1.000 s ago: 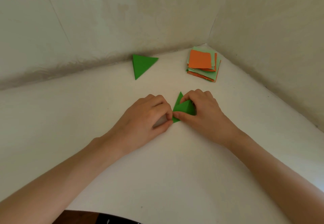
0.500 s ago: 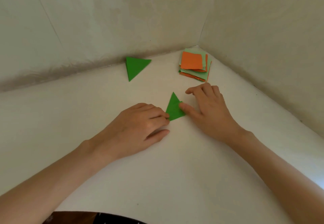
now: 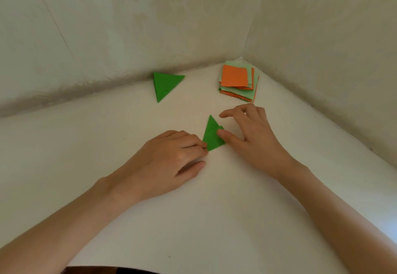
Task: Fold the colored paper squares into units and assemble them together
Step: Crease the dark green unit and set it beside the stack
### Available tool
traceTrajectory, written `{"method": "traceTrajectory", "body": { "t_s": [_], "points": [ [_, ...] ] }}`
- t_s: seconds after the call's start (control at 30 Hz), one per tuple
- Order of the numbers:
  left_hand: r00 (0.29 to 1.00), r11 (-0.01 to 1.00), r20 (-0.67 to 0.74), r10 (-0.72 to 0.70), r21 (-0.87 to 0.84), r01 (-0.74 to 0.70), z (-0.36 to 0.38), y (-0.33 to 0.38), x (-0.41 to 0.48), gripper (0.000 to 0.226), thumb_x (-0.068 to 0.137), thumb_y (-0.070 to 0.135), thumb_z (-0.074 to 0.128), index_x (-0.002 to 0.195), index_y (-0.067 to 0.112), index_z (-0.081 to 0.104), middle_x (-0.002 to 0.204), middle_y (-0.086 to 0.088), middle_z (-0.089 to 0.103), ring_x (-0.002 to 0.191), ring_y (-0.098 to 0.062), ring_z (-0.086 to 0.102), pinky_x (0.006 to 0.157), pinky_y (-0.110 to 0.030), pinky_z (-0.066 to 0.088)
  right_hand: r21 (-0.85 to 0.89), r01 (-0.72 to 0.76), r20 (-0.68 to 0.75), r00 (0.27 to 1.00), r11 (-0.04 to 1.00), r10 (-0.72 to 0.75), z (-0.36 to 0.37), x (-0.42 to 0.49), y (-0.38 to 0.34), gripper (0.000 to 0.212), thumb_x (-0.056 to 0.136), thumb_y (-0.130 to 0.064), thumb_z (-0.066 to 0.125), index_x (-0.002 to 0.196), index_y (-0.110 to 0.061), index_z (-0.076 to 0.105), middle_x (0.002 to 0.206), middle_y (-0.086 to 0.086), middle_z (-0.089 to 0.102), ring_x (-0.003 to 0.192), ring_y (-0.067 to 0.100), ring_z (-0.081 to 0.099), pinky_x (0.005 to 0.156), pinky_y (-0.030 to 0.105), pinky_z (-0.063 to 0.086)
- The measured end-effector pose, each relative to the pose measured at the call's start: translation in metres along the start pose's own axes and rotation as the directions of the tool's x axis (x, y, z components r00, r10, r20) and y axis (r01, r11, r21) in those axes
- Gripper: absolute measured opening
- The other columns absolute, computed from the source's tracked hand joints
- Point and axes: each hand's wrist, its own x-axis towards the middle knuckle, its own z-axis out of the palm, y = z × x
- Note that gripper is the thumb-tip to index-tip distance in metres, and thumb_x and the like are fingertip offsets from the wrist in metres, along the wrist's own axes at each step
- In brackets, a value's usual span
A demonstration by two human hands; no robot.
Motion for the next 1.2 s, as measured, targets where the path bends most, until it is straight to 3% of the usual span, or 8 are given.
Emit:
{"method": "traceTrajectory", "body": {
  "t_s": [0.1,0.33,0.57,0.73,0.9,1.0,1.1,1.2],
  "points": [
    [1.0,1.0,0.018,0.013,0.018,-0.013,-0.002,0.002,-0.001,0.036,0.094,0.035,0.041,0.104,0.017,0.069,0.107,0.005,0.066,0.094,-0.013,0.058,0.086,-0.022,0.04,-0.004,0.001,0.096,0.995,1.0,-0.001,0.006,0.001,-0.003,0.033,0.09,-0.037,0.055,0.122,-0.03,0.056,0.116,-0.003,0.039,0.114,0.013,0.028,0.1,0.023,0.022],
    [0.996,0.983,-0.001,0.086,0.162,-0.085,-0.012,0.001,-0.017,0.041,0.095,0.036,0.038,0.099,0.015,0.073,0.11,0.004,0.069,0.102,-0.013,0.058,0.095,-0.031,0.038,0.054,0.011,0.09,0.996,0.998,-0.016,0.004,0.002,-0.005,0.021,0.09,-0.032,0.057,0.11,-0.025,0.06,0.117,-0.001,0.044,0.113,0.014,0.031,0.104,0.029,0.025],
    [0.917,0.905,-0.047,-0.395,-0.194,0.38,-0.008,0.01,0.01,0.025,0.092,0.034,0.051,0.106,0.021,0.067,0.107,0.012,0.058,0.101,-0.011,0.053,0.084,-0.031,0.044,-0.071,0.111,0.11,0.989,0.991,-0.103,0.01,0.0,-0.003,0.044,0.091,-0.046,0.039,0.126,-0.027,0.056,0.137,0.003,0.044,0.132,0.026,0.026,0.11,0.036,0.021],
    [0.897,0.89,-0.09,-0.433,-0.2,0.41,0.002,-0.001,0.028,0.024,0.093,0.01,0.05,0.109,0.016,0.067,0.108,0.006,0.056,0.104,-0.014,0.051,0.088,-0.029,0.042,0.104,0.097,0.089,0.99,0.99,-0.106,0.007,-0.002,-0.003,0.019,0.089,-0.03,0.061,0.104,-0.019,0.06,0.133,-0.002,0.044,0.13,0.013,0.021,0.108,0.027,0.021],
    [0.892,0.89,-0.132,-0.432,-0.224,0.398,0.006,-0.006,0.022,0.019,0.093,0.012,0.055,0.103,0.017,0.069,0.097,0.012,0.051,0.096,-0.012,0.051,0.083,-0.026,0.041,0.108,0.09,0.136,0.985,0.99,-0.104,0.005,0.0,-0.001,0.049,0.08,-0.049,0.066,0.118,-0.02,0.055,0.137,-0.007,0.039,0.131,0.008,0.016,0.109,0.023,0.017],
    [0.886,0.877,-0.143,-0.442,-0.275,0.394,0.006,-0.007,0.018,0.017,0.093,0.013,0.055,0.102,0.019,0.068,0.094,0.012,0.054,0.089,-0.007,0.052,0.08,-0.021,0.042,0.142,0.119,0.145,0.98,0.983,-0.14,0.005,0.0,0.001,0.034,0.078,-0.038,0.073,0.104,-0.021,0.059,0.132,-0.011,0.041,0.13,0.008,0.017,0.107,0.023,0.019],
    [0.847,0.764,-0.123,-0.518,-0.51,0.394,-0.001,-0.001,0.018,0.016,0.093,0.02,0.055,0.107,0.028,0.059,0.093,0.011,0.062,0.082,-0.002,0.058,0.07,-0.008,0.04,0.304,0.162,0.014,0.985,0.939,-0.174,0.0,-0.003,-0.001,0.014,0.079,-0.029,0.071,0.084,-0.03,0.058,0.118,-0.017,0.048,0.12,0.007,0.03,0.1,0.012,0.021],
    [0.855,0.512,0.014,-0.518,-0.796,0.323,-0.01,0.007,0.021,0.021,0.09,0.015,0.059,0.106,0.027,0.054,0.091,0.001,0.069,0.08,-0.009,0.066,0.07,-0.017,0.046,0.303,0.279,-0.189,0.955,0.911,-0.229,-0.006,-0.006,-0.005,0.006,0.08,-0.035,0.064,0.086,-0.034,0.062,0.107,-0.012,0.05,0.112,0.004,0.035,0.097,0.011,0.025]
  ]
}}
